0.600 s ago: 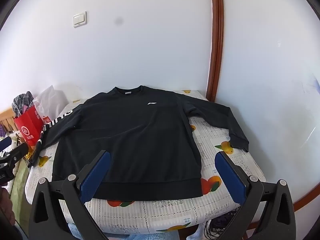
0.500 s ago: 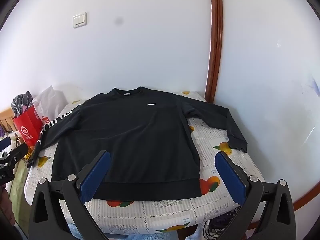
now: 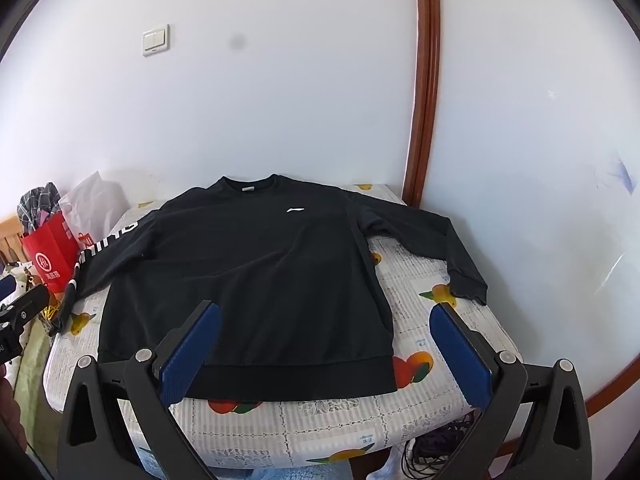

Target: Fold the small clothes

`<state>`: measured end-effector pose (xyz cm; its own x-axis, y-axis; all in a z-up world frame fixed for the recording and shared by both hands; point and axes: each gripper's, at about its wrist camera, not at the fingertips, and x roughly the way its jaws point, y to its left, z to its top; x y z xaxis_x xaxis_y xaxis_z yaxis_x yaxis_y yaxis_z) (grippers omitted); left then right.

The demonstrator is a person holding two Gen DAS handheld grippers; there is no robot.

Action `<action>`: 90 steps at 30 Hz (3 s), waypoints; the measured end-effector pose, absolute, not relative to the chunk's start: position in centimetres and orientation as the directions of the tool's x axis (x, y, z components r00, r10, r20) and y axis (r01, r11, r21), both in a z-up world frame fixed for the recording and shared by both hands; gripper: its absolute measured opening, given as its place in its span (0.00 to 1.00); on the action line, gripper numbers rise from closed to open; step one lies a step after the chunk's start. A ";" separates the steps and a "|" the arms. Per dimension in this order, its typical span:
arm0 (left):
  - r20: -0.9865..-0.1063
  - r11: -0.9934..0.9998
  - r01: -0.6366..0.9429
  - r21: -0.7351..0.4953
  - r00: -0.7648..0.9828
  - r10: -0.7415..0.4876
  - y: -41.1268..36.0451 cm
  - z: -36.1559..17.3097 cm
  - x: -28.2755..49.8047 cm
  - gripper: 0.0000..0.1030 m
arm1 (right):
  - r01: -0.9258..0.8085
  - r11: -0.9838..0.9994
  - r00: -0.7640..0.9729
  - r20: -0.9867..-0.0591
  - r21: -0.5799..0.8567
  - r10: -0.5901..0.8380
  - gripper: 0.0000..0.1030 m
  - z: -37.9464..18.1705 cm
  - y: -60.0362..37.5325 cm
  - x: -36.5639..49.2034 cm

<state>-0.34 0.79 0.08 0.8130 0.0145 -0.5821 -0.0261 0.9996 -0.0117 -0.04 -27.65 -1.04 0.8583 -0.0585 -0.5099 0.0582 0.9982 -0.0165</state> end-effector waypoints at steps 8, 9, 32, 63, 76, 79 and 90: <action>-0.588 1.000 -0.026 -0.017 0.809 0.011 0.8 -0.3 -0.3 1.00 | 0.063 0.998 0.857 -0.511 -0.023 -0.066 1.00 -1.0 -27.5 0.1; -0.589 1.000 -0.025 -0.017 0.808 0.010 0.8 -0.3 -0.3 1.00 | 0.061 0.998 0.856 -0.513 -0.020 -0.062 1.00 -1.0 -27.6 0.1; -0.587 1.000 -0.027 -0.014 0.809 0.013 0.7 -0.4 -0.6 1.00 | 0.061 0.998 0.857 -0.512 -0.020 -0.063 1.00 -1.0 -27.3 0.1; -0.587 1.000 -0.026 -0.018 0.810 0.010 0.9 -0.4 -0.6 1.00 | 0.072 0.997 0.862 -0.502 -0.022 -0.073 1.00 -0.9 -27.2 -0.4; -0.579 0.999 -0.017 -0.028 0.815 -0.002 1.2 0.0 -0.1 1.00 | 0.084 0.996 0.863 -0.498 -0.014 -0.080 1.00 -0.9 -27.6 -0.2; -0.582 0.999 -0.020 -0.031 0.813 -0.002 1.4 -0.3 0.5 1.00 | 0.092 0.996 0.861 -0.501 -0.011 -0.085 1.00 -1.2 -27.8 0.2; -0.651 1.000 -0.023 -0.020 0.759 0.004 3.1 -5.1 5.3 1.00 | 0.084 0.996 0.851 -0.522 0.029 -0.057 1.00 -3.9 -28.4 4.1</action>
